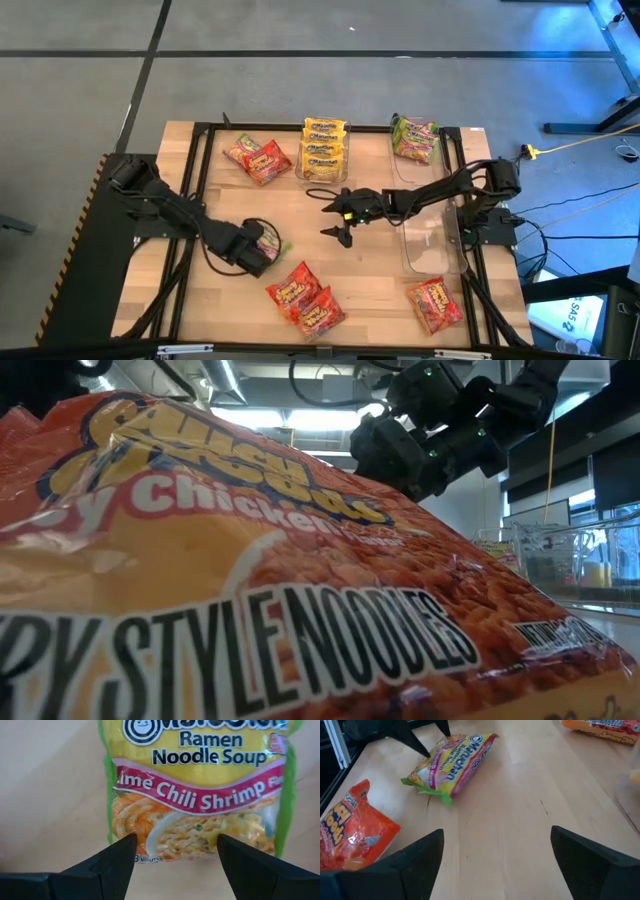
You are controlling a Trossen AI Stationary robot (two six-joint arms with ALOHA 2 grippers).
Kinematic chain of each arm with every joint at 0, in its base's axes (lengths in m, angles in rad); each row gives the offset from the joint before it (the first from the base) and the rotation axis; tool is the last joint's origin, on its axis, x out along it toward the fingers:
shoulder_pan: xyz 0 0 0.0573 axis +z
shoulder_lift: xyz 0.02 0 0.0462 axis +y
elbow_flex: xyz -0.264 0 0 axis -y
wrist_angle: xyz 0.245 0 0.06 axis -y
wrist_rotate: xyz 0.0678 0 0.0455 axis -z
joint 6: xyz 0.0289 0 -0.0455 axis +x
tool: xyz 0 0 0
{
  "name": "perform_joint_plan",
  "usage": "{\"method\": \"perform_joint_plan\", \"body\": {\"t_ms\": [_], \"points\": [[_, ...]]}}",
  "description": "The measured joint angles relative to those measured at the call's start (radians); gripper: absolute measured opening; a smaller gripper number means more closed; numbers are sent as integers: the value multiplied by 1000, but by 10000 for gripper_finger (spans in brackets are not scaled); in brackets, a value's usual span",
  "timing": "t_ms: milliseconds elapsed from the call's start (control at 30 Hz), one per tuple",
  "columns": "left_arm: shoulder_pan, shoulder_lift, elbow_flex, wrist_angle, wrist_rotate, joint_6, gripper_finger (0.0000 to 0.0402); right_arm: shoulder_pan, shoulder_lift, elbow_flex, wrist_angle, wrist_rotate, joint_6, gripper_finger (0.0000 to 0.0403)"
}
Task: Sort Maruchan noodles
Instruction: Put the green noodle pack into the top right transparent bin
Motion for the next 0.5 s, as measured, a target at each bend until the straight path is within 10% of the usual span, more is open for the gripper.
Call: {"method": "perform_joint_plan", "body": {"t_ms": [500], "points": [[64, 18, -87, 335, -258, 512, 273, -46, 0, 0, 11, -63, 146, 335]]}}
